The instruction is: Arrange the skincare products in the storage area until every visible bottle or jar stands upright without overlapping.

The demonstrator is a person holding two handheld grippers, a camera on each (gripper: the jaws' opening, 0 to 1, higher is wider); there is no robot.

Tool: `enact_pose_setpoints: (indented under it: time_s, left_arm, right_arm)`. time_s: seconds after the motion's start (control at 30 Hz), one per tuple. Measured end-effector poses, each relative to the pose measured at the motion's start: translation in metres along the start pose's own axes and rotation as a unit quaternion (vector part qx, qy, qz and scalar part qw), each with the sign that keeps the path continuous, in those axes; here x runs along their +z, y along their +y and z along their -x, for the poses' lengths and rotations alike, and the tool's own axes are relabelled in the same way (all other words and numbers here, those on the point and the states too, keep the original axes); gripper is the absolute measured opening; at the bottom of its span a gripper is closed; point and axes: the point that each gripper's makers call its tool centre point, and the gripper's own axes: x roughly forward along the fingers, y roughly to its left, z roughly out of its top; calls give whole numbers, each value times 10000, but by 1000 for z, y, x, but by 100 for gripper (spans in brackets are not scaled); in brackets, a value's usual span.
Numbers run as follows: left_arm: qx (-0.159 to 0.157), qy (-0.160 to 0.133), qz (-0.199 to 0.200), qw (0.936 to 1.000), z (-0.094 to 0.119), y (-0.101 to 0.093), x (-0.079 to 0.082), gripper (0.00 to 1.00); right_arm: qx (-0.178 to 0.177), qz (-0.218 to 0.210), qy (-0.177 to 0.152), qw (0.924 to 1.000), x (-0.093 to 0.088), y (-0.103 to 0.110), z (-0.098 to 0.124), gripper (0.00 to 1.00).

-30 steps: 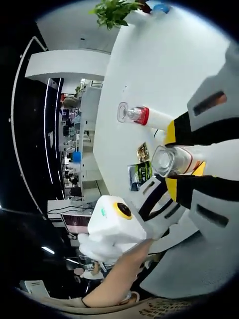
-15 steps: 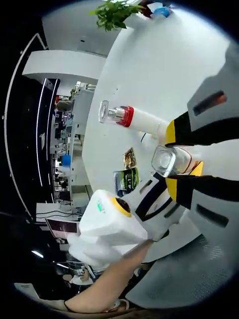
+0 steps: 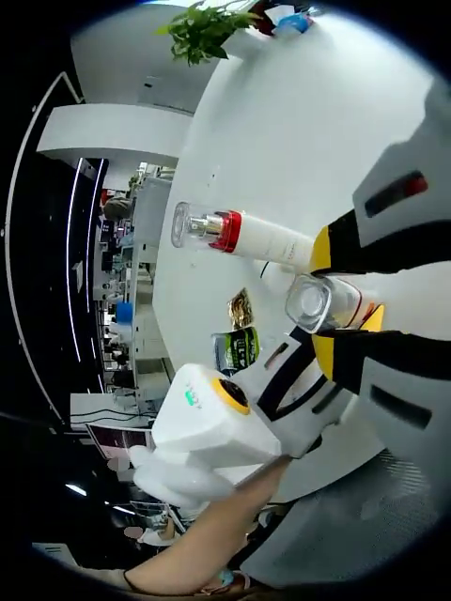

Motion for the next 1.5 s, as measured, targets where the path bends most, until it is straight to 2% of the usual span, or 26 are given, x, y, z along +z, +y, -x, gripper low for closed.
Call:
enact_pose_setpoints:
  time_s: [0.33, 0.43, 0.57, 0.77, 0.9, 1.2, 1.5]
  left_arm:
    - [-71, -82, -96, 9999, -5, 4, 5, 17]
    - [-46, -107, -103, 9999, -6, 8, 6, 17]
    - [-19, -128, -97, 9999, -7, 15, 7, 17]
    - [-2, -150, -105, 9998, -8, 23, 9, 17]
    - [119, -151, -51, 9998, -8, 31, 9, 17]
    - [223, -94, 126, 9996, -1, 32, 5, 30]
    - [293, -89, 326, 9990, 9, 32, 0, 34]
  right_arm:
    - [-105, -96, 199, 9997, -11, -6, -7, 24]
    - [-230, -309, 450, 9982, -23, -11, -9, 23]
    - [-322, -729, 388, 9961, -25, -15, -12, 21]
    - [-466, -888, 416, 9941, -25, -20, -20, 20]
    - [-590, -981, 416, 9926, -25, -24, -24, 19]
    - [-702, -945, 537, 9916, -28, -28, -34, 18]
    - [-868, -961, 590, 9898, -31, -34, -40, 18]
